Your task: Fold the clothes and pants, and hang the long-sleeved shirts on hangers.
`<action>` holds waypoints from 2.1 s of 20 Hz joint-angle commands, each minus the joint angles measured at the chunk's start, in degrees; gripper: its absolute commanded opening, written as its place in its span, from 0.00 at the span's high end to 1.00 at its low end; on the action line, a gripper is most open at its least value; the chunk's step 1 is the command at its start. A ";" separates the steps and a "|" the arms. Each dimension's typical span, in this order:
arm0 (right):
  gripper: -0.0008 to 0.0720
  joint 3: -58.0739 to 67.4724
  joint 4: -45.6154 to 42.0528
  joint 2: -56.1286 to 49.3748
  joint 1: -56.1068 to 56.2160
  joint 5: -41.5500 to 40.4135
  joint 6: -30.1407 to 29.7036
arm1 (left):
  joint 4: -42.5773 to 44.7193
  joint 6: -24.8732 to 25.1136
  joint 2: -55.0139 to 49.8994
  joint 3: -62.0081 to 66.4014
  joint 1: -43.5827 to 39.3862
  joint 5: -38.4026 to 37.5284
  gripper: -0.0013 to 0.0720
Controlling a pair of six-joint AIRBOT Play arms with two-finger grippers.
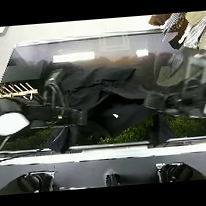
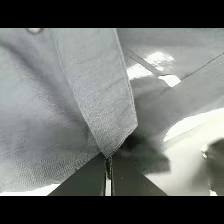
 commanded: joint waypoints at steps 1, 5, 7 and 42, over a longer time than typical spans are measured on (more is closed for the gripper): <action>0.95 6.05 -0.83 -0.04 -0.02 5.92 -1.90 | -4.57 0.52 2.71 0.94 -0.09 -4.50 0.96; 0.95 6.08 -11.39 -3.15 -0.04 5.92 -5.33 | -16.31 -2.32 -0.59 -3.96 -3.61 3.82 0.96; 0.95 6.08 -15.52 -6.34 -0.61 5.95 -9.22 | -21.27 -2.64 -3.93 -6.23 -6.88 9.70 0.96; 0.12 -29.20 29.79 -2.49 -49.59 4.20 -28.09 | -27.87 25.42 -31.91 5.01 14.58 19.56 0.22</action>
